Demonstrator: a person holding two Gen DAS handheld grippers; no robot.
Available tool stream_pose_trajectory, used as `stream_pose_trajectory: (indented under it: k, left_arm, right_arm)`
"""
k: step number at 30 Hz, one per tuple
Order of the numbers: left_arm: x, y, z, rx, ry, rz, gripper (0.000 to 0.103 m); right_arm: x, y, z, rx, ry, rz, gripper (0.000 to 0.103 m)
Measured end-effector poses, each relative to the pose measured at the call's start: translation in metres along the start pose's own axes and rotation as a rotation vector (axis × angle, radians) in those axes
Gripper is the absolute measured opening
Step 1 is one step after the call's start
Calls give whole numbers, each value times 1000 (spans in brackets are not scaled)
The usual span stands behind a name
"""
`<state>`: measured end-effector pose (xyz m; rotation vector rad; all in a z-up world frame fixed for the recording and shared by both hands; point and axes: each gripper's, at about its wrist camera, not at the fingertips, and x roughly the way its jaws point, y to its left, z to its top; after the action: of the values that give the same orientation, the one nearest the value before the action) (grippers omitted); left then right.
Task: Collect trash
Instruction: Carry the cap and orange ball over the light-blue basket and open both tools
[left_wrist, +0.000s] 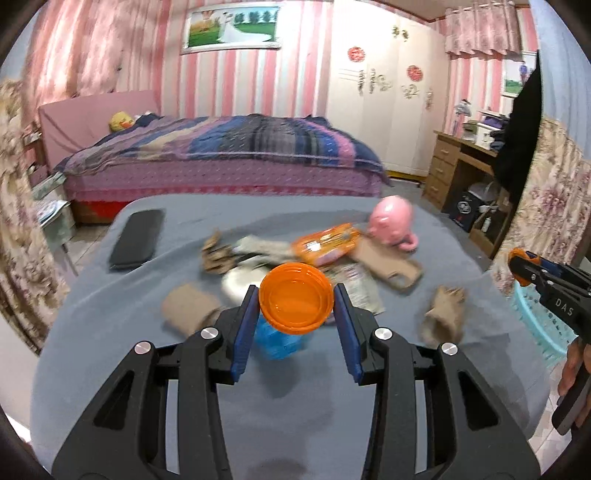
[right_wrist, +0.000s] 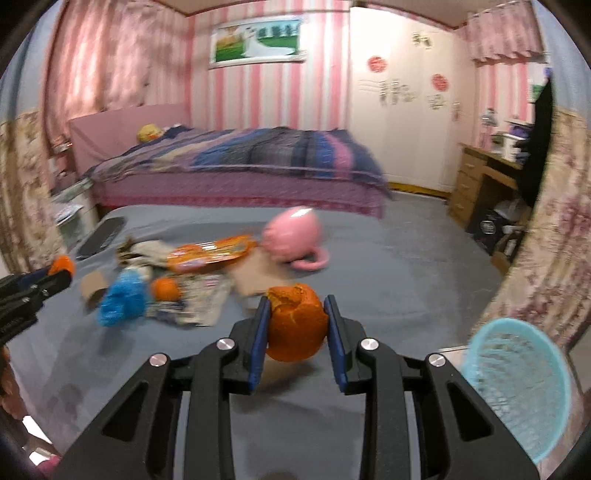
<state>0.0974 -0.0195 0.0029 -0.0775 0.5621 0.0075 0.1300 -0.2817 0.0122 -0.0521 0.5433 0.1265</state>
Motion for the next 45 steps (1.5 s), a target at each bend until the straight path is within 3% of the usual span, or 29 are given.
stream_pose_trajectory:
  k: [8, 16, 23, 36, 37, 39, 41, 45]
  left_arm:
    - [26, -113, 24, 119, -9, -131, 40]
    - [46, -238, 12, 212, 25, -322, 40]
    - [69, -319, -18, 287, 77, -420, 40]
    - [99, -403, -33, 365, 135, -512, 40]
    - [100, -406, -30, 365, 133, -522, 42]
    - [101, -409, -26, 375, 129, -519, 70]
    - [98, -407, -22, 379, 94, -484, 79]
    - [97, -391, -15, 380, 70, -439, 88]
  right_arm:
    - [-23, -120, -9, 106, -16, -174, 30]
    - [-36, -224, -39, 216, 2, -313, 30]
    - [-31, -266, -62, 260, 18, -347, 30]
    - [-24, -291, -90, 342, 25, -350, 30]
    - [-24, -292, -91, 342, 25, -352, 30]
    - [-24, -292, -92, 338, 27, -353, 30]
    - [-23, -290, -93, 327, 32, -357, 30]
    - [-20, -286, -96, 331, 38, -351, 30]
